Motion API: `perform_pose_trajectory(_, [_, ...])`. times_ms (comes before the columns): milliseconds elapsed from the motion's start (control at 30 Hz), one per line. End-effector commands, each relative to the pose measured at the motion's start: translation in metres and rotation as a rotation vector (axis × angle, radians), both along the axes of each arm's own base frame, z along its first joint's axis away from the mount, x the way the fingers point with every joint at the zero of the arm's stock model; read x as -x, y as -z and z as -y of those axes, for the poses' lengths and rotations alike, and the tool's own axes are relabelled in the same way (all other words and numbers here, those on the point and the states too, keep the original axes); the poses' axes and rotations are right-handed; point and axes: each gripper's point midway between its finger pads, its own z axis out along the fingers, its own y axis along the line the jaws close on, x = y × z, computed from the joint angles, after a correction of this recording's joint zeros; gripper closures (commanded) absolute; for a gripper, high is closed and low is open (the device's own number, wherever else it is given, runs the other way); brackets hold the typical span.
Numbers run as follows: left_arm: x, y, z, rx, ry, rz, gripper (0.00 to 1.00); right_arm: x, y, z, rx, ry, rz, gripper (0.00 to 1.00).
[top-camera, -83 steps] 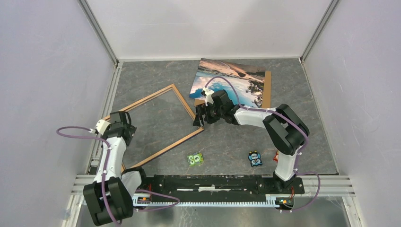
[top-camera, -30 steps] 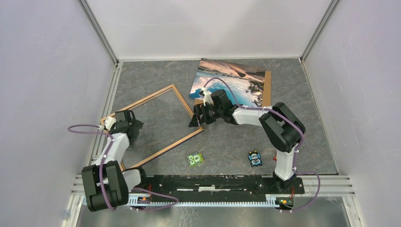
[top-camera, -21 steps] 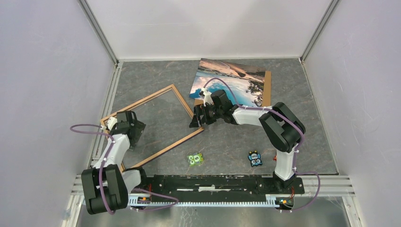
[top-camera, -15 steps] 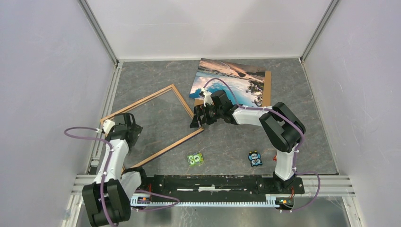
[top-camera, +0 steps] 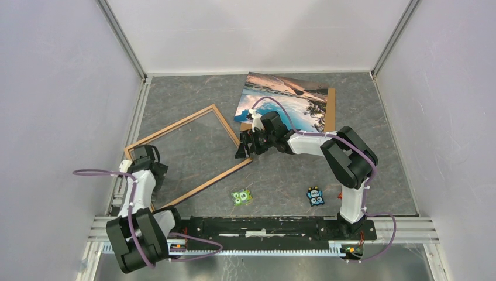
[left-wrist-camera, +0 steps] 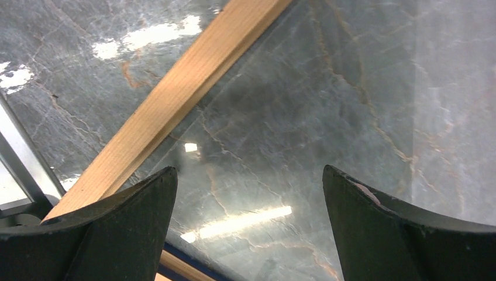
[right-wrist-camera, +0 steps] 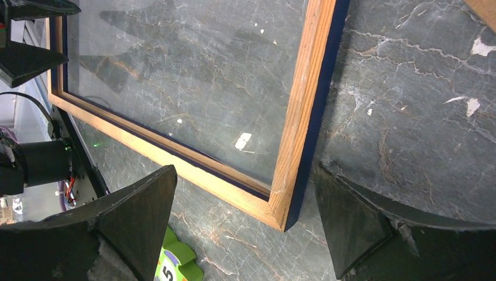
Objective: Put the photo into the frame
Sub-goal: Pick up the photo frame item at the center of the board.
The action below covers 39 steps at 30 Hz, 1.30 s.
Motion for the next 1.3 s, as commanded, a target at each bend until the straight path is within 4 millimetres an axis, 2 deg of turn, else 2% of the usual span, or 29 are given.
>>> perform_pose_trajectory(0, [0.003, 0.010, -0.007, 0.010, -0.082, -0.003, 0.00, -0.002, -0.021, -0.005, -0.028, -0.021, 0.056, 0.07])
perform_pose_trajectory(200, [-0.003, 0.017, -0.003, 0.040, -0.084, 0.033, 0.00, -0.003, -0.021, -0.006, -0.025, -0.024, 0.054, 0.07])
perform_pose_trajectory(367, [-0.010, 0.031, 0.013, 0.137, -0.011, 0.019, 0.00, -0.007, -0.023, -0.007, -0.024, -0.020, 0.059, 0.07])
perform_pose_trajectory(567, [-0.016, 0.040, 0.029, 0.219, 0.040, 0.017, 0.00, -0.009, -0.027, -0.008, -0.035, -0.006, 0.052, 0.17])
perform_pose_trajectory(800, [-0.015, 0.050, 0.039, 0.266, 0.055, -0.005, 0.00, -0.006, -0.037, -0.010, -0.057, -0.007, 0.051, 0.22])
perform_pose_trajectory(1000, [-0.016, 0.055, 0.048, 0.290, 0.062, 0.003, 0.00, -0.016, -0.040, 0.008, 0.038, 0.046, 0.133, 0.17])
perform_pose_trajectory(1100, [-0.019, 0.059, 0.054, 0.309, 0.079, -0.006, 0.00, -0.011, -0.045, 0.005, 0.013, 0.023, 0.122, 0.16])
perform_pose_trajectory(1167, [-0.024, 0.059, 0.057, 0.298, 0.115, -0.008, 0.00, -0.008, -0.042, 0.004, 0.000, 0.017, 0.104, 0.16])
perform_pose_trajectory(1267, [-0.036, 0.040, 0.057, 0.186, 0.213, -0.005, 0.00, -0.006, -0.036, 0.005, 0.001, 0.017, 0.096, 0.16])
